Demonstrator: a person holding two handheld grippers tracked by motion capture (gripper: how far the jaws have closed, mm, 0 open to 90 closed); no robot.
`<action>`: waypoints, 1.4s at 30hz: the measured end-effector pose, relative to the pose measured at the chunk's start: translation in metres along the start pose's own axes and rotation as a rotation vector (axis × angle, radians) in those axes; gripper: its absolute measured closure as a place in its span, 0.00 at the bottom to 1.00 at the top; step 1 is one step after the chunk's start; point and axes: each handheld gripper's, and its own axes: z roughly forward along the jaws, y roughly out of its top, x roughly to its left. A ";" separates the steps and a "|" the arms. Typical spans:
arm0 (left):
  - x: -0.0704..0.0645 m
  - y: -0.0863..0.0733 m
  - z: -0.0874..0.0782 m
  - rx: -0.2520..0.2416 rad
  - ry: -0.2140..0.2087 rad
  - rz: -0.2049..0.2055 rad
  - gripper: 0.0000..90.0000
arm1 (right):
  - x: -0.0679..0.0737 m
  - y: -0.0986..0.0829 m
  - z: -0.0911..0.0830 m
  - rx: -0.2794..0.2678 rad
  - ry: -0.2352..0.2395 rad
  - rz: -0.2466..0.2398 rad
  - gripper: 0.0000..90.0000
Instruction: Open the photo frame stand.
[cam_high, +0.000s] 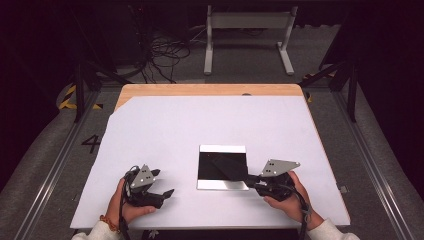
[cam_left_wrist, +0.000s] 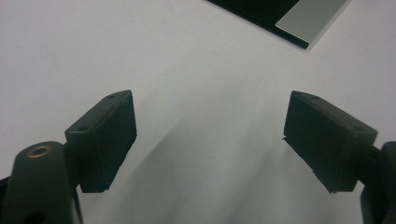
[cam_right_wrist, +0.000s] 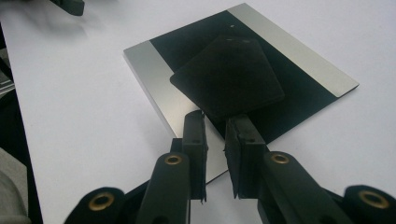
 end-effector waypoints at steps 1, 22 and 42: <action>0.000 0.000 0.000 0.001 0.002 0.002 0.20 | 0.000 0.000 0.000 -0.005 -0.001 -0.003 0.87; 0.002 0.001 0.002 0.004 0.006 -0.010 0.19 | 0.001 0.010 -0.004 -0.055 -0.016 -0.013 0.87; 0.001 0.001 0.004 0.011 0.001 -0.011 0.19 | 0.001 0.013 -0.007 -0.091 -0.020 -0.019 0.86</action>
